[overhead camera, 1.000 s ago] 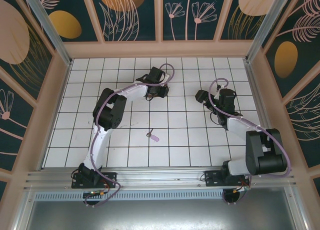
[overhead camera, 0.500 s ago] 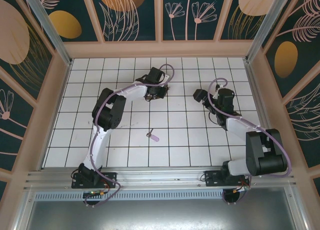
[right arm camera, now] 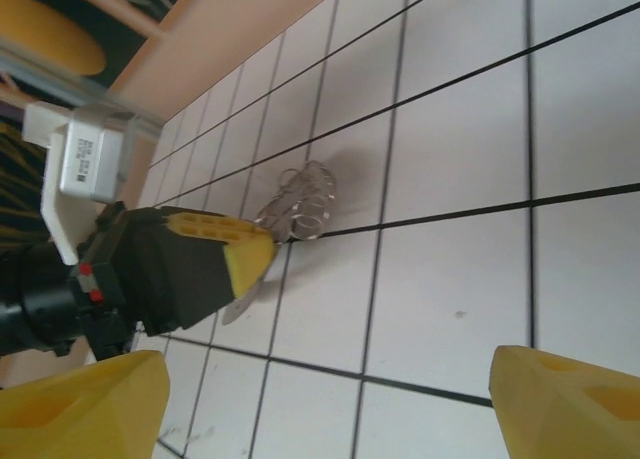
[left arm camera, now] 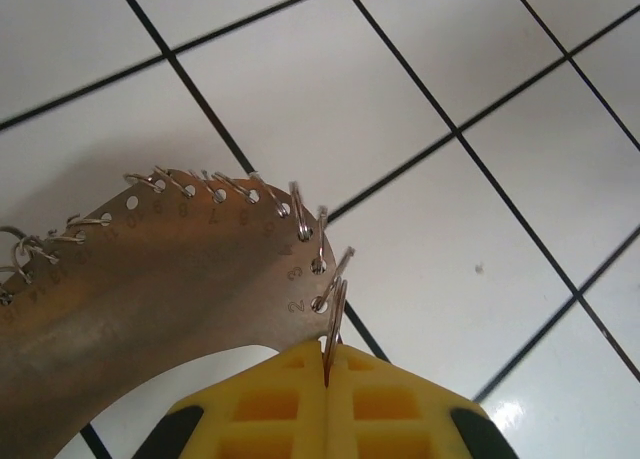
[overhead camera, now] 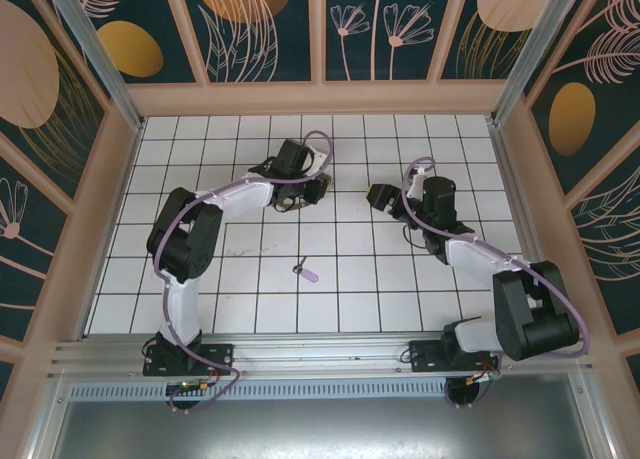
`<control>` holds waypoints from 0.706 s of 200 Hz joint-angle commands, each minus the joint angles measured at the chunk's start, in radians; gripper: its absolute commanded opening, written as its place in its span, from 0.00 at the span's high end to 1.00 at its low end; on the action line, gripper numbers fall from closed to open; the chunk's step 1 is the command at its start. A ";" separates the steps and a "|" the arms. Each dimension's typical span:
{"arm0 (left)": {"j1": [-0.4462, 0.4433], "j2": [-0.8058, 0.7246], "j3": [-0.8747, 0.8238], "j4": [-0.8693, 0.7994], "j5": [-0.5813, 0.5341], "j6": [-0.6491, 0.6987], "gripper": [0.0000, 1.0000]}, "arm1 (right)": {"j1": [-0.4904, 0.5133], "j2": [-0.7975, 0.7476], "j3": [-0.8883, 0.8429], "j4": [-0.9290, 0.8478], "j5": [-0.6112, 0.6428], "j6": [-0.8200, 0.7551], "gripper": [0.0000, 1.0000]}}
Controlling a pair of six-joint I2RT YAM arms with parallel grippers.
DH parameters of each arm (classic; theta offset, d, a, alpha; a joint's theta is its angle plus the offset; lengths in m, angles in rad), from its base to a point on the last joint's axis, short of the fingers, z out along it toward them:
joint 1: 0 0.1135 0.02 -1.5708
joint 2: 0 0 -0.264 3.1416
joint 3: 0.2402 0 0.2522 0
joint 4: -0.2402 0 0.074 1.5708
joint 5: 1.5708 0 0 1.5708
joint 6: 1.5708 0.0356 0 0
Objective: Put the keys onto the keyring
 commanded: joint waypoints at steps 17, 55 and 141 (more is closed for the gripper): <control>-0.004 -0.114 -0.084 0.098 0.127 -0.003 1.00 | 0.025 -0.021 -0.006 0.119 -0.109 -0.014 0.24; -0.005 -0.247 -0.179 0.168 0.231 0.033 1.00 | 0.025 -0.052 0.011 0.149 -0.182 -0.009 0.31; -0.005 -0.409 -0.199 0.213 0.393 0.094 1.00 | 0.039 -0.112 0.059 0.227 -0.327 0.041 0.42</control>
